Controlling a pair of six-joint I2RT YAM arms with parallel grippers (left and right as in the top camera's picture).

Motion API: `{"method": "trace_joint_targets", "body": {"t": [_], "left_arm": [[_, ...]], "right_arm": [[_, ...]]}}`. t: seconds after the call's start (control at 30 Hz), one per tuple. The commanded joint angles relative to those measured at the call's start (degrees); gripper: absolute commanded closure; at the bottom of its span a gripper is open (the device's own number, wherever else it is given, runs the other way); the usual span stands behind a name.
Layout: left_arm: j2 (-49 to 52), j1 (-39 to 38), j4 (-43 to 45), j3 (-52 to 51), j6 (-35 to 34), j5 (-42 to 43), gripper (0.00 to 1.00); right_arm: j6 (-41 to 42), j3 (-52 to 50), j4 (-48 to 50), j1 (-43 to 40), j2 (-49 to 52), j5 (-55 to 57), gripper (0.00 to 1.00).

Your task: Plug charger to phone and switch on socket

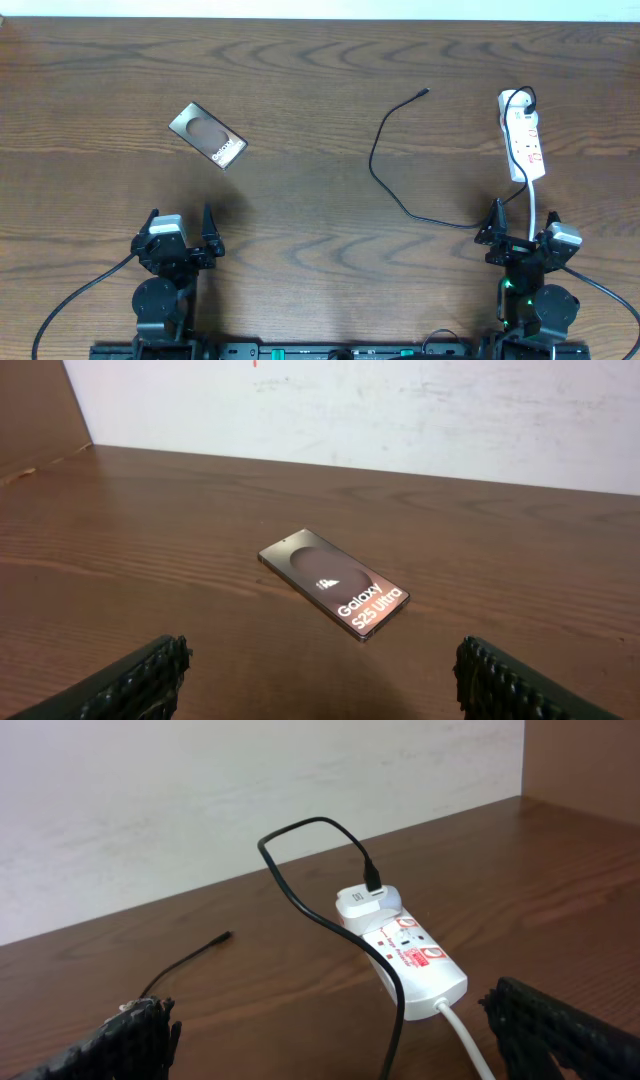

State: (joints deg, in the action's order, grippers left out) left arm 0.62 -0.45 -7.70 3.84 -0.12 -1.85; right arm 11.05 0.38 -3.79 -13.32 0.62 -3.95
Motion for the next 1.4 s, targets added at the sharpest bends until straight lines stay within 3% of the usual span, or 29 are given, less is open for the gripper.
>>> {"method": "trace_joint_targets", "body": {"t": [0.0,1.23,1.3,1.37], "left_arm": [[-0.42,-0.13,-0.76,-1.53,0.52,-0.46,0.13],[-0.02,-0.13,-0.55,-1.53,0.31,-0.09,0.13],[-0.02,-0.17,0.04,-1.51,-2.36,0.09,0.13],[-0.02,-0.17,1.20,-1.20,-12.07,4.98,0.13]], "right_arm": [[-0.83,-0.07,-0.15,0.24,-0.31,-0.52,0.01],[-0.85,-0.07,-0.15,0.24,-0.31,-0.52,0.01],[-0.83,-0.07,-0.15,0.24,-0.31,-0.52,0.01],[-0.83,-0.07,-0.15,0.24,-0.31,-0.52,0.01]]}}
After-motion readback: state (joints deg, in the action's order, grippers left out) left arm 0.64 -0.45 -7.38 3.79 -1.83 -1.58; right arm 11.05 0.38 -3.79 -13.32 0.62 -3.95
